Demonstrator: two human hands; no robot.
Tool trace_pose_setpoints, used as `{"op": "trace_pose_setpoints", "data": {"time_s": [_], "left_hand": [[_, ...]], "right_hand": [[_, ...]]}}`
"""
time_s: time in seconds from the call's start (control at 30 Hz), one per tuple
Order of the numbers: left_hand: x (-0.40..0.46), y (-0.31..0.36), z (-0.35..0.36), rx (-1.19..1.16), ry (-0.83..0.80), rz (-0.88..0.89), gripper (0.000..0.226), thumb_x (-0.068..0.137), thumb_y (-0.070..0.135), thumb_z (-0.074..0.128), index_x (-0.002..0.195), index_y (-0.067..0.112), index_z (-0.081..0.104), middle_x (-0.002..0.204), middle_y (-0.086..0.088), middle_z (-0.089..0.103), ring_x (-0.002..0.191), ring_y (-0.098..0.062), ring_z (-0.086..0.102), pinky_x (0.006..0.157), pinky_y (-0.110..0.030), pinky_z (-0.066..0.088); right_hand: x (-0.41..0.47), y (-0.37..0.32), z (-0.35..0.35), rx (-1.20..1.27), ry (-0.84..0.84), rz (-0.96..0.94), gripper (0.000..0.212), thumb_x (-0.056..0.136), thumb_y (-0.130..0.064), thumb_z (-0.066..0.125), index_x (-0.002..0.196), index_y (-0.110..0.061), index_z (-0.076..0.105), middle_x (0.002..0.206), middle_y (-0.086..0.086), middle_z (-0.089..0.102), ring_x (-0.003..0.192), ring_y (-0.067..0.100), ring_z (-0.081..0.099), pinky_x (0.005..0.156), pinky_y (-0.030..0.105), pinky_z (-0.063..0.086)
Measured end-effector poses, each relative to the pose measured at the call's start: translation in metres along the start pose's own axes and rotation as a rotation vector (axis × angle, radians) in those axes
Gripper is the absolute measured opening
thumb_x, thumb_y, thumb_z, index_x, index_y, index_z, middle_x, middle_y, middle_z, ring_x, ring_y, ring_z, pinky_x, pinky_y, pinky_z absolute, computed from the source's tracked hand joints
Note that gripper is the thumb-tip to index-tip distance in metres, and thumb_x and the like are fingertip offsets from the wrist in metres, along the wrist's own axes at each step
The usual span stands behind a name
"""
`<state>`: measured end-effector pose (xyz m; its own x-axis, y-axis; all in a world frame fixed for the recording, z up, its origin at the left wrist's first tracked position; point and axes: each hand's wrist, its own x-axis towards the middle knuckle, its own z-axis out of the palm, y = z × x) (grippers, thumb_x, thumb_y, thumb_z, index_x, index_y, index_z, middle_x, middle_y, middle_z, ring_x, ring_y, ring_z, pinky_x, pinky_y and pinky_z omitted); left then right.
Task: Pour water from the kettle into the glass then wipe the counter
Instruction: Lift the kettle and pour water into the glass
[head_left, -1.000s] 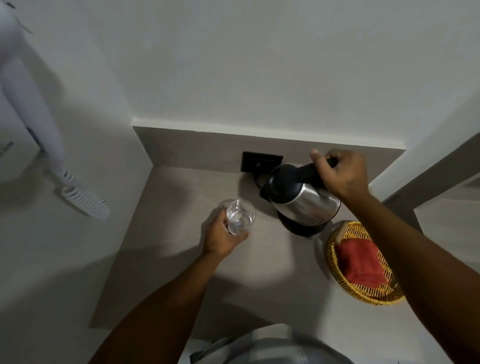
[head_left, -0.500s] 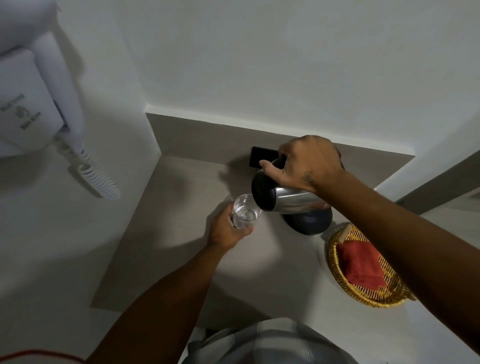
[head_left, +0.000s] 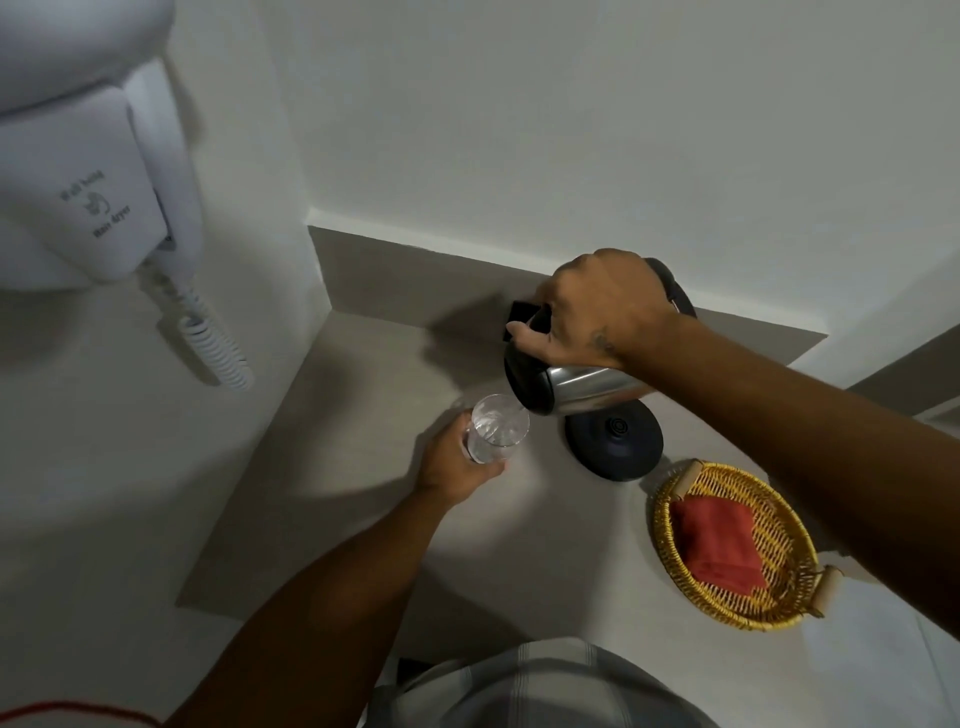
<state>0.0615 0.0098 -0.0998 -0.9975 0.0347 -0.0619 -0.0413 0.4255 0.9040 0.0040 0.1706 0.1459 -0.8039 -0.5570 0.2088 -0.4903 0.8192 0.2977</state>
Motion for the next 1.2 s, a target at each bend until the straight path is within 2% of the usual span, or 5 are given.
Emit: {"op": "trace_pose_setpoints", "data": {"time_s": [0.43,0.63,0.87,1.07,1.2], "left_hand": [[-0.001,0.003,-0.002,-0.007,0.002,0.040,0.080,0.054,0.014,0.098,0.126,0.016,0.063,0.109,0.010,0.066,0.096,-0.011,0.065,0.076,0.001,0.043],[-0.001,0.002,-0.002,-0.010,-0.013,0.015,0.079,0.054,0.014,0.098,0.125,0.014,0.063,0.105,0.009,0.067,0.092,-0.010,0.066,0.072,0.003,0.043],[-0.002,0.003,-0.002,0.014,-0.007,0.032,0.081,0.056,0.015,0.098,0.129,0.012,0.061,0.116,0.001,0.069,0.101,-0.013,0.066,0.085,-0.018,0.050],[0.000,0.003,-0.003,0.020,-0.019,0.019,0.079,0.057,0.015,0.097,0.127,0.013,0.062,0.106,0.008,0.065,0.094,-0.011,0.065,0.073,0.002,0.044],[0.000,0.001,-0.001,0.024,-0.017,0.006,0.078,0.055,0.018,0.098,0.125,0.016,0.063,0.107,0.006,0.069,0.094,-0.011,0.066,0.078,-0.012,0.051]], "right_hand": [[0.011,0.011,-0.023,-0.065,0.038,-0.047,0.056,0.082,-0.063,0.036,0.058,-0.014,0.052,0.053,0.003,0.051,0.047,0.026,0.048,0.053,0.026,0.031],[0.009,0.013,-0.028,-0.063,0.041,-0.041,0.054,0.083,-0.062,0.035,0.051,-0.017,0.038,0.048,0.001,0.043,0.043,0.022,0.042,0.052,0.025,0.028],[0.008,0.014,-0.025,-0.048,0.054,-0.026,0.054,0.082,-0.062,0.034,0.051,-0.018,0.037,0.048,0.002,0.044,0.043,0.024,0.042,0.052,0.025,0.028],[0.006,0.015,-0.017,-0.044,0.053,-0.014,0.057,0.083,-0.062,0.036,0.058,-0.014,0.052,0.052,0.003,0.052,0.046,0.025,0.047,0.052,0.025,0.029],[0.004,0.015,-0.014,-0.017,0.056,-0.001,0.055,0.083,-0.063,0.038,0.057,-0.015,0.049,0.051,0.002,0.048,0.046,0.024,0.048,0.052,0.025,0.031]]}}
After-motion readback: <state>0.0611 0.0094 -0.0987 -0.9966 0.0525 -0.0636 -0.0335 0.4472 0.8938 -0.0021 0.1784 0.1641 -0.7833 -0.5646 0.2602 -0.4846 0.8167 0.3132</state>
